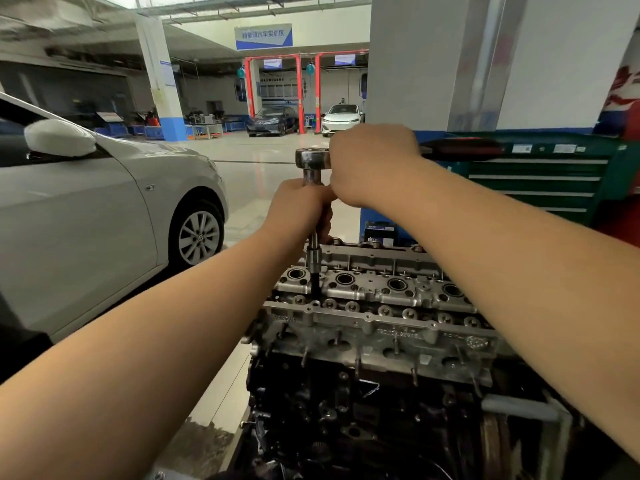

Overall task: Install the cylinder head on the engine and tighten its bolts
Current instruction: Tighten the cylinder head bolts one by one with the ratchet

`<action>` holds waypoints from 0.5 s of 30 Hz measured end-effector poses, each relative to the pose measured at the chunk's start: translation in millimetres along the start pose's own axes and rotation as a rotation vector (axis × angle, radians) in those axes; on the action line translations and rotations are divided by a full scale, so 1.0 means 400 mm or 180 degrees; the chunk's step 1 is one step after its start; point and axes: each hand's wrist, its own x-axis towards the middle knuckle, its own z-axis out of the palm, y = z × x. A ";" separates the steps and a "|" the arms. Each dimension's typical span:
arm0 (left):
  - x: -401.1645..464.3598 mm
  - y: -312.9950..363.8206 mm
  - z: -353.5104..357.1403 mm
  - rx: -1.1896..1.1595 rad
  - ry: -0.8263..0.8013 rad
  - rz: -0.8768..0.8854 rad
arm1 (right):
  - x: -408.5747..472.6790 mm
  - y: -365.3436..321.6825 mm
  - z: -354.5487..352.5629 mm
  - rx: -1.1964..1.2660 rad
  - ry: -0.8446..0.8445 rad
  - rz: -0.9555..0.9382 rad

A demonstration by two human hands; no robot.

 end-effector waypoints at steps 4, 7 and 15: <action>-0.003 -0.004 0.040 0.0049 0.0292 -0.0175 | -0.037 -0.002 -0.009 -0.0414 0.0168 0.0115; -0.003 -0.009 0.034 -0.0117 0.0262 -0.0413 | -0.013 0.009 0.007 0.0005 0.0270 -0.0134; -0.005 -0.010 0.011 -0.0393 0.0217 -0.0374 | 0.021 -0.015 -0.014 0.0300 -0.0146 -0.0192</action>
